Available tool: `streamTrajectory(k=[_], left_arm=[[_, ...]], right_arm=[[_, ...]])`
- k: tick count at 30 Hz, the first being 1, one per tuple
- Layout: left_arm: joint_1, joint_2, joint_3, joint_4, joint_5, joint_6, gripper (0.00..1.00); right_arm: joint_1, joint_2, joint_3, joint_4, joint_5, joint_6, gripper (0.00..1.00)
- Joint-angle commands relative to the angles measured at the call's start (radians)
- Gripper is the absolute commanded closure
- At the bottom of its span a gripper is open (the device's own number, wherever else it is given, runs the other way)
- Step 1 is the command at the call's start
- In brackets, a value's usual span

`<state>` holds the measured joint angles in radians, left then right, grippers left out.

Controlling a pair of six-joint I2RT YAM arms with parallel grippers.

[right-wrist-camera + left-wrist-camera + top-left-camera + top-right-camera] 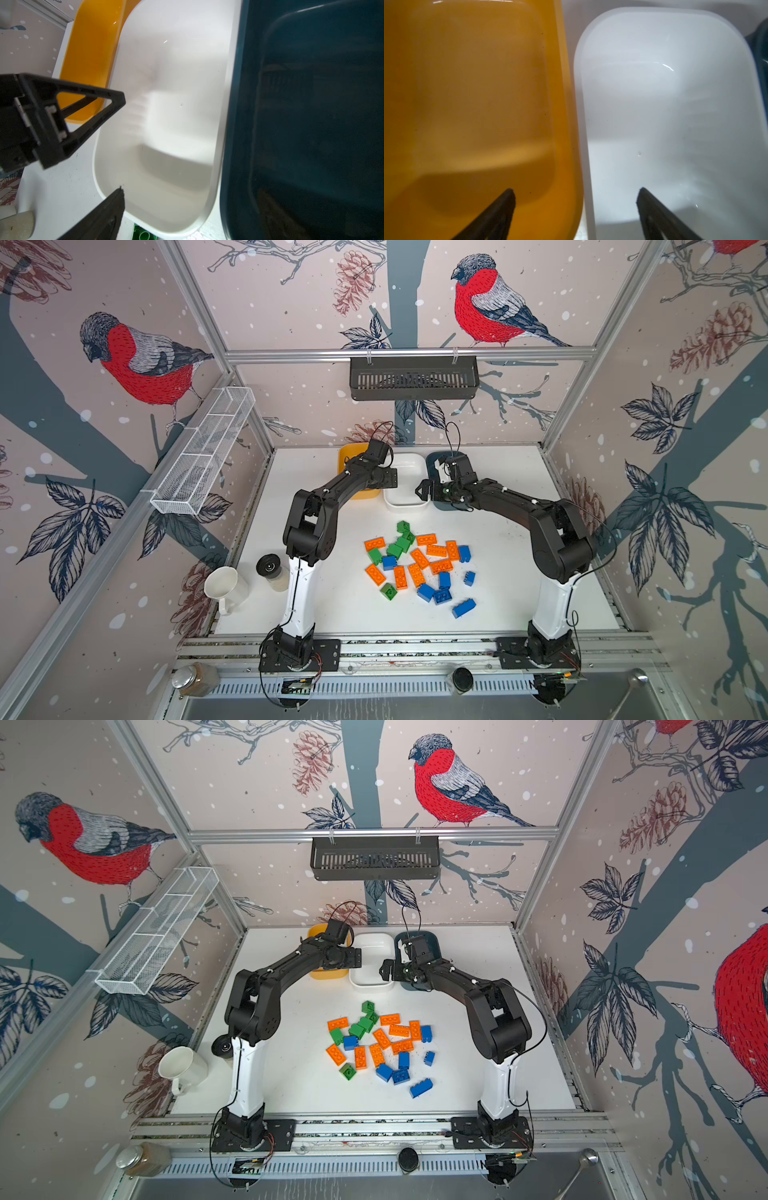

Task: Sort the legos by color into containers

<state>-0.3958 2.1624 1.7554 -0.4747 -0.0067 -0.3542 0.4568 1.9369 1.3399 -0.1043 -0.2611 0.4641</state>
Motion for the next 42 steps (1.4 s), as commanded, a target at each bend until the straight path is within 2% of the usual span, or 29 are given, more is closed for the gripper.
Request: streamTrajectory(k=[1, 13, 16, 20, 26, 29, 33, 36, 42], left_arm=[[0.000, -0.043, -0.050, 0.030, 0.091, 0.051, 0.03], [0.000, -0.107, -0.139, -0.006, 0.163, 0.036, 0.03], [-0.005, -0.123, -0.175, 0.016, 0.227, 0.025, 0.03], [-0.011, -0.118, -0.181, -0.010, 0.198, 0.026, 0.03], [-0.011, -0.134, -0.155, -0.034, 0.214, 0.059, 0.03], [-0.007, -0.102, -0.109, -0.024, 0.193, 0.079, 0.03], [-0.003, 0.017, 0.047, -0.079, 0.159, 0.110, 0.03], [-0.006, 0.075, 0.125, -0.099, 0.176, 0.126, 0.03], [-0.033, 0.086, 0.138, -0.107, 0.200, 0.150, 0.03]], right_arm=[[-0.001, 0.005, 0.017, -0.002, 0.021, -0.012, 0.01], [-0.002, 0.014, 0.030, -0.008, 0.031, -0.024, 0.01], [-0.001, 0.017, 0.027, -0.006, 0.031, -0.023, 0.01], [0.001, 0.029, 0.034, -0.009, -0.003, -0.045, 0.00], [0.021, 0.044, 0.055, -0.031, -0.013, -0.076, 0.00], [0.028, 0.049, 0.062, -0.032, -0.021, -0.079, 0.00], [0.036, 0.053, 0.071, -0.035, -0.025, -0.078, 0.00], [0.041, 0.050, 0.069, -0.034, -0.029, -0.075, 0.01], [0.040, 0.031, 0.053, -0.026, -0.014, -0.065, 0.00]])
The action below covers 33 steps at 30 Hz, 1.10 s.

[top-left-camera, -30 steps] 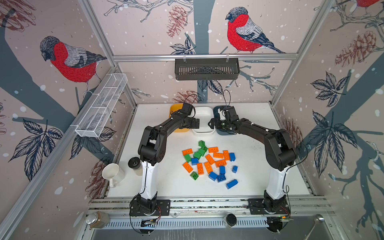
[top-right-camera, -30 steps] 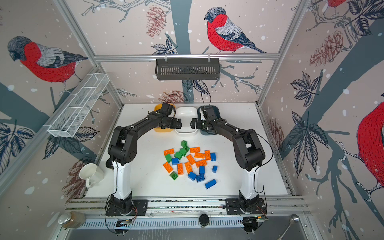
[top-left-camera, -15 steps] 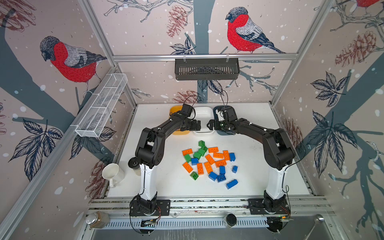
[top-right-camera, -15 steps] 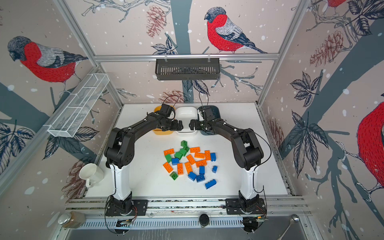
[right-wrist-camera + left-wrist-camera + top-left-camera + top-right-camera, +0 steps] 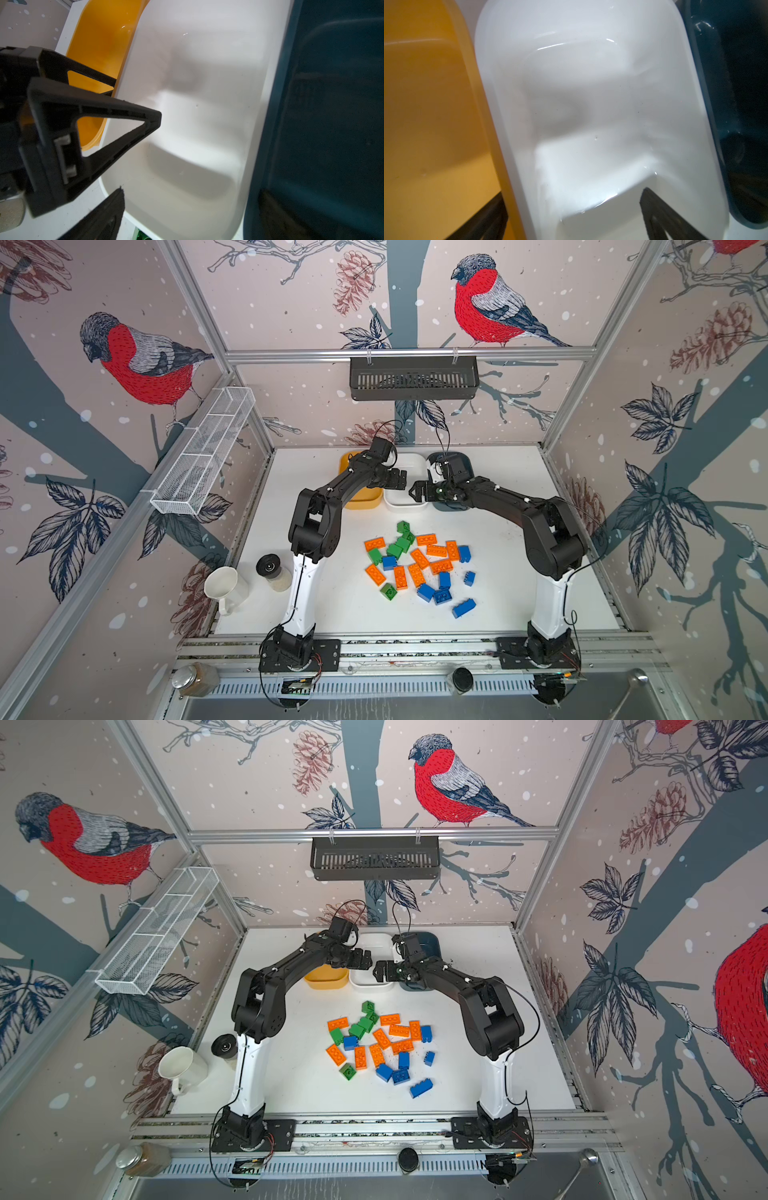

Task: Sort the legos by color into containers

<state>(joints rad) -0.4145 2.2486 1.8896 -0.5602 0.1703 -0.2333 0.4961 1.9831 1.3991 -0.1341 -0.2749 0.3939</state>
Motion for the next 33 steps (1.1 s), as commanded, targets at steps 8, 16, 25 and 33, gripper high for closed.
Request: streamTrajectory(k=[8, 16, 25, 33], left_arm=[[-0.032, -0.008, -0.024, -0.008, 0.033, 0.010, 0.03], [-0.033, -0.007, -0.005, 0.014, 0.037, 0.011, 0.03], [-0.033, 0.000, 0.008, 0.024, 0.037, 0.024, 0.03], [-0.033, 0.043, 0.067, 0.010, 0.046, 0.024, 0.03]], right_arm=[[-0.018, -0.052, -0.031, -0.012, 0.042, 0.006, 0.01], [-0.015, -0.198, -0.127, -0.060, 0.156, 0.002, 0.00], [-0.010, -0.501, -0.482, -0.180, 0.394, 0.114, 0.13], [0.007, -0.595, -0.666, -0.255, 0.284, 0.152, 0.35]])
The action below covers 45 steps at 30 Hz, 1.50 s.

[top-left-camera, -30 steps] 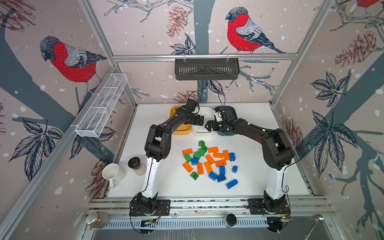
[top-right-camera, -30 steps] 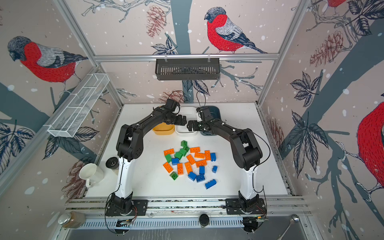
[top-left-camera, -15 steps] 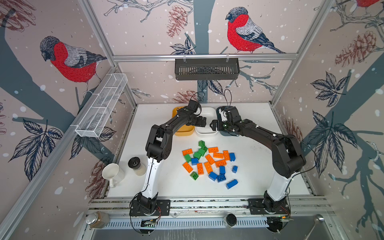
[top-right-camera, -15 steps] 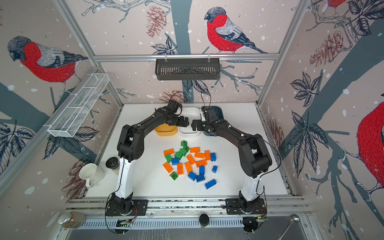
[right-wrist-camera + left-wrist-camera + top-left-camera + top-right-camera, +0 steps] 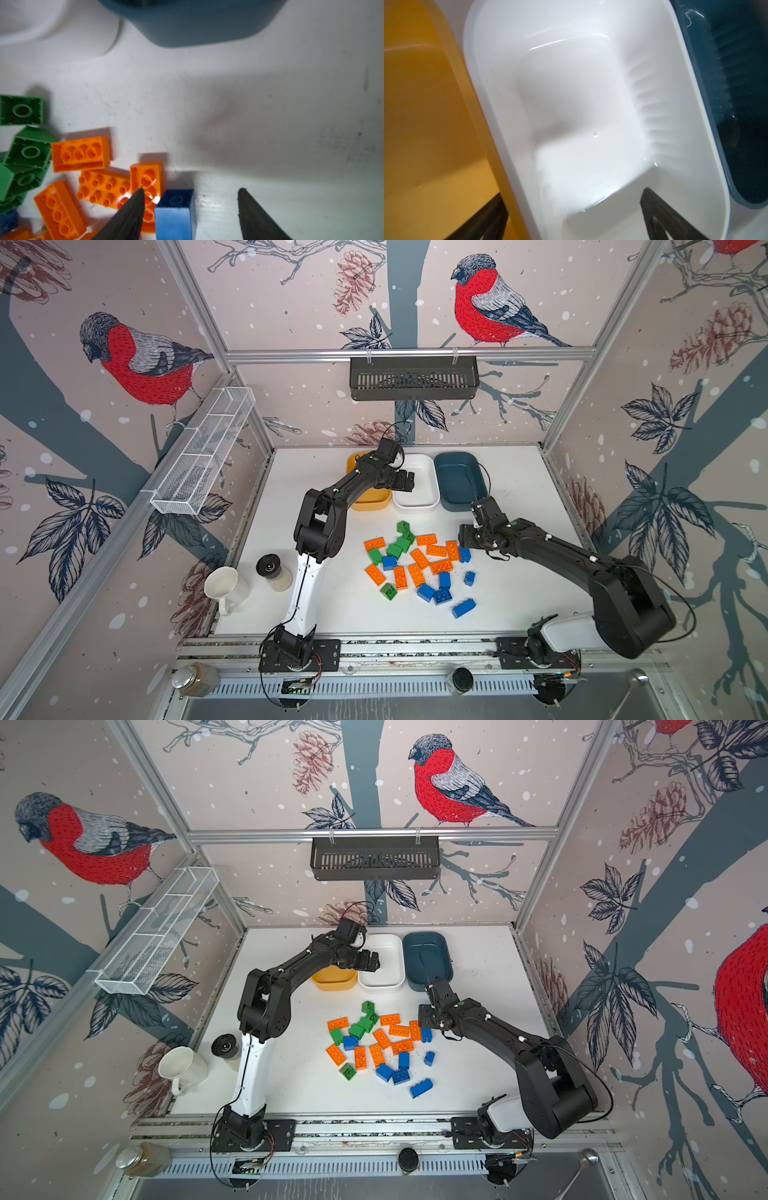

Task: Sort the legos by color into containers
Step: 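Close the right gripper on a blue brick while the left hovers over bins, then drop the blue brick into the teal bin while the left gripper reaches for green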

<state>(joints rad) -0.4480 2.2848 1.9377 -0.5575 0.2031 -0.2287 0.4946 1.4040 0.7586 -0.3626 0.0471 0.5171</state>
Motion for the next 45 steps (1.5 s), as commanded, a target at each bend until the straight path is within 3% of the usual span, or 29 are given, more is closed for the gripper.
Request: streamTrajectory(k=[1, 9, 14, 22, 30, 34, 38, 45], left_arm=[[0.000, 0.008, 0.026, 0.003, 0.004, 0.020, 0.03], [0.000, -0.039, 0.001, -0.017, -0.059, 0.019, 0.03], [0.000, -0.102, -0.064, 0.007, -0.081, 0.000, 0.03], [-0.004, -0.185, -0.145, 0.046, -0.120, -0.027, 0.03], [-0.027, -0.331, -0.294, 0.138, -0.211, -0.074, 0.03], [-0.036, -0.430, -0.416, 0.220, -0.183, -0.095, 0.03], [-0.071, -0.491, -0.478, 0.207, -0.244, -0.102, 0.03], [-0.171, -0.576, -0.613, 0.239, -0.354, -0.177, 0.03]], right_arm=[[0.016, -0.017, -0.035, -0.024, -0.047, 0.029, 0.36], [0.047, 0.020, -0.033, 0.005, -0.068, -0.002, 0.39], [0.050, 0.054, -0.028, 0.015, -0.050, -0.009, 0.56], [0.055, 0.034, -0.005, -0.008, 0.036, -0.048, 0.73], [0.051, -0.030, 0.127, 0.169, -0.040, -0.185, 0.74], [0.008, 0.043, 0.223, 0.281, 0.015, -0.164, 0.74], [-0.090, 0.159, 0.305, 0.368, -0.069, -0.155, 0.72], [-0.166, 0.436, 0.532, 0.312, -0.035, -0.227, 0.71]])
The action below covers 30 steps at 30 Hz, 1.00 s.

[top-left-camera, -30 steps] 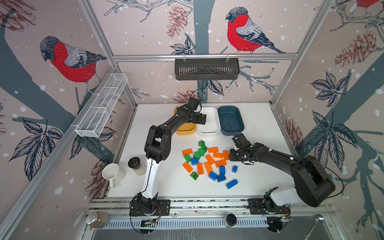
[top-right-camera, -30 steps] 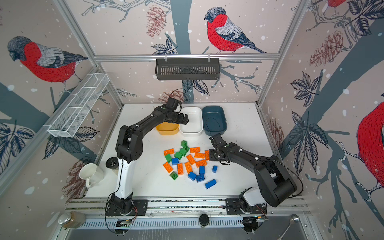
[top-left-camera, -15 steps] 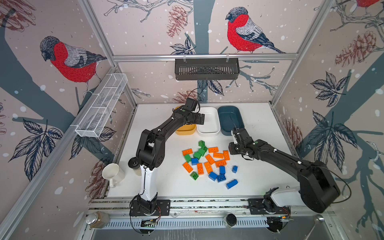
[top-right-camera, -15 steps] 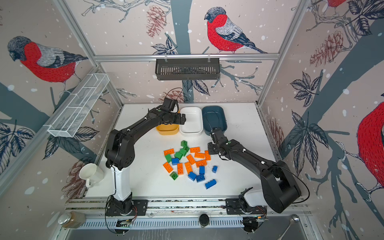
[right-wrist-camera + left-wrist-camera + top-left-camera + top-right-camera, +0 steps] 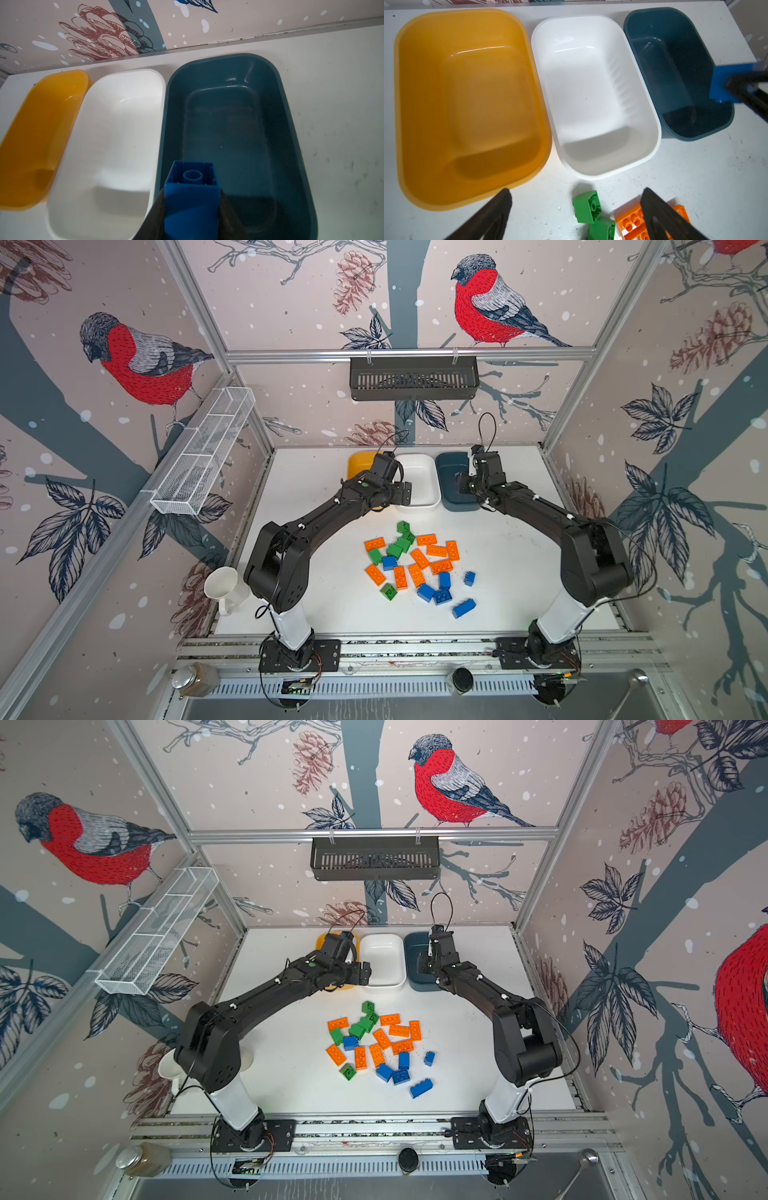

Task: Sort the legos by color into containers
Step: 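Drop the blue brick into the teal bin while the left gripper reaches for green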

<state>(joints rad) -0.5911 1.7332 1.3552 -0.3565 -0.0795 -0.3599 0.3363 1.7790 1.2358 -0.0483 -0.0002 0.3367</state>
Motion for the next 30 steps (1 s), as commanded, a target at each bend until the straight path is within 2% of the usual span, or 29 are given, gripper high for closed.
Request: streamTrajectory(k=[1, 7, 12, 19, 22, 27, 30], left_arm=[[-0.043, -0.033, -0.044, 0.034, -0.091, -0.059, 0.03], [-0.089, -0.078, -0.150, 0.057, -0.072, -0.140, 0.03], [-0.105, -0.083, -0.206, 0.063, -0.044, -0.179, 0.03], [-0.105, -0.061, -0.217, 0.084, -0.013, -0.186, 0.03], [-0.105, -0.050, -0.211, 0.100, 0.000, -0.183, 0.03], [-0.106, -0.014, -0.203, 0.113, 0.044, -0.180, 0.04], [-0.106, 0.016, -0.193, 0.113, 0.072, -0.173, 0.10]], right_arm=[[-0.008, 0.100, 0.089, -0.017, 0.033, -0.061, 0.71], [-0.007, 0.267, 0.247, -0.088, 0.067, -0.074, 0.70], [0.003, 0.298, 0.306, -0.111, 0.064, -0.056, 0.65], [0.020, 0.248, 0.298, -0.145, 0.116, -0.036, 0.43], [0.026, 0.202, 0.263, -0.140, 0.126, -0.025, 0.37], [0.052, 0.077, 0.143, -0.079, 0.159, 0.011, 0.30], [0.064, -0.009, 0.034, -0.004, 0.153, 0.073, 0.25]])
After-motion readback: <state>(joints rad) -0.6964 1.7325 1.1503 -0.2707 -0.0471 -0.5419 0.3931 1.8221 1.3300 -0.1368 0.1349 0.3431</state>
